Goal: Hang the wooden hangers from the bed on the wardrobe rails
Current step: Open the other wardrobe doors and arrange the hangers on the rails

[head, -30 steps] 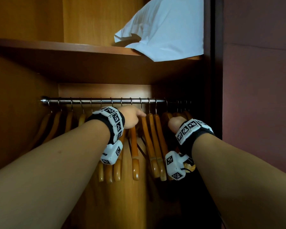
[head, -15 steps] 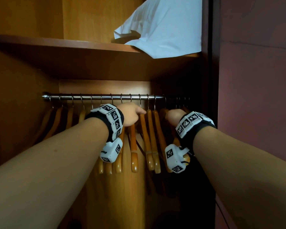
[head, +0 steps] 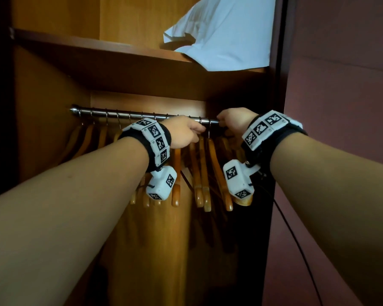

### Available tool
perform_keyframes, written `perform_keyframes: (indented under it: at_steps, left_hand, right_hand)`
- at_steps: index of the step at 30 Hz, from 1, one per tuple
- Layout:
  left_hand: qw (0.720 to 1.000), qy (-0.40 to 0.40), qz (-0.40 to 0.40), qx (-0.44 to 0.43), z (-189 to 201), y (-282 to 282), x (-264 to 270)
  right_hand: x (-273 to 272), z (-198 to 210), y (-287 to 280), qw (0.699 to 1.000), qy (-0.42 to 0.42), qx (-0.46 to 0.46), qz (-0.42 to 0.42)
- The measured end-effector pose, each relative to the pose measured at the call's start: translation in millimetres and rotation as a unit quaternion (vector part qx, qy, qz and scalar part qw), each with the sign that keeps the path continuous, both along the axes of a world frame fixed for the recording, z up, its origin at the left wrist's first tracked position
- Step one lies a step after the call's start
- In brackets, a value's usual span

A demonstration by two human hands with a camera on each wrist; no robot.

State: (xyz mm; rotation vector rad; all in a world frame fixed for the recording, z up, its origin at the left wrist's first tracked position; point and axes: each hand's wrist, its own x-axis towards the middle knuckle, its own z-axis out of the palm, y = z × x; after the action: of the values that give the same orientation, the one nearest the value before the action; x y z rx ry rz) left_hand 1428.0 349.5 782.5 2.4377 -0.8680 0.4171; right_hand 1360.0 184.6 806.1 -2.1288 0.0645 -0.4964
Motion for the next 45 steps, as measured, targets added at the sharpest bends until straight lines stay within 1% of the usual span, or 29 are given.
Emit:
perform_keyframes:
  at_steps: [4, 7, 10, 13, 15, 17, 19, 22, 24, 26, 29, 34, 36, 37, 39, 41, 43, 45]
  left_hand:
    - [0.998, 0.013, 0.015, -0.051, 4, 1, -21]
    - [0.994, 0.055, 0.031, -0.093, 1, -2, -39]
    - [0.987, 0.070, 0.070, -0.129, -7, -9, -58]
    - [0.975, 0.082, 0.103, -0.177, -22, -21, -86]
    - [0.963, 0.111, 0.105, -0.221, -35, -32, -106]
    - [0.947, 0.144, 0.106, -0.268, -51, -40, -124]
    - [0.921, 0.172, 0.116, -0.330, -71, -49, -138]
    - [0.871, 0.190, 0.154, -0.425, -104, -64, -153]
    - [0.833, 0.236, 0.160, -0.474, -128, -76, -162]
    - [0.799, 0.289, 0.162, -0.502, -151, -88, -167]
    - [0.768, 0.343, 0.172, -0.513, -182, -108, -170]
    - [0.747, 0.403, 0.159, -0.504, -224, -144, -167]
    - [0.728, 0.415, 0.170, -0.518, -243, -160, -167]
    - [0.712, 0.420, 0.184, -0.531, -254, -166, -167]
    - [0.675, 0.433, 0.221, -0.555, -281, -178, -170]
    - [0.653, 0.453, 0.227, -0.563, -308, -189, -171]
    - [0.656, 0.472, 0.228, -0.543, -335, -205, -174]
    - [0.622, 0.504, 0.233, -0.552, -349, -226, -186]
  right_hand:
    - [-11, 6, -9, 0.999, -0.010, 0.027, 0.026]
    - [-20, 1, -18, 0.998, 0.005, 0.030, 0.049]
    - [-35, -8, -32, 0.993, 0.038, 0.078, 0.074]
    - [-31, -26, -60, 0.977, 0.077, 0.142, 0.139]
    - [-26, -40, -72, 0.953, 0.110, 0.190, 0.209]
    - [-43, -52, -72, 0.937, 0.143, 0.197, 0.249]
    - [-61, -66, -73, 0.943, 0.144, 0.167, 0.251]
    - [-80, -93, -81, 0.924, 0.166, 0.171, 0.300]
    - [-85, -113, -91, 0.914, 0.183, 0.180, 0.313]
    - [-90, -131, -100, 0.910, 0.194, 0.181, 0.317]
    - [-97, -159, -117, 0.912, 0.208, 0.185, 0.302]
    - [-102, -206, -155, 0.917, 0.239, 0.217, 0.235]
    - [-107, -224, -173, 0.917, 0.256, 0.234, 0.197]
    - [-109, -233, -181, 0.917, 0.263, 0.242, 0.176]
    - [-117, -255, -200, 0.919, 0.267, 0.263, 0.121]
    - [-126, -273, -216, 0.924, 0.255, 0.277, 0.060]
    - [-140, -294, -235, 0.926, 0.239, 0.292, -0.009]
    - [-159, -314, -258, 0.925, 0.223, 0.294, -0.086]
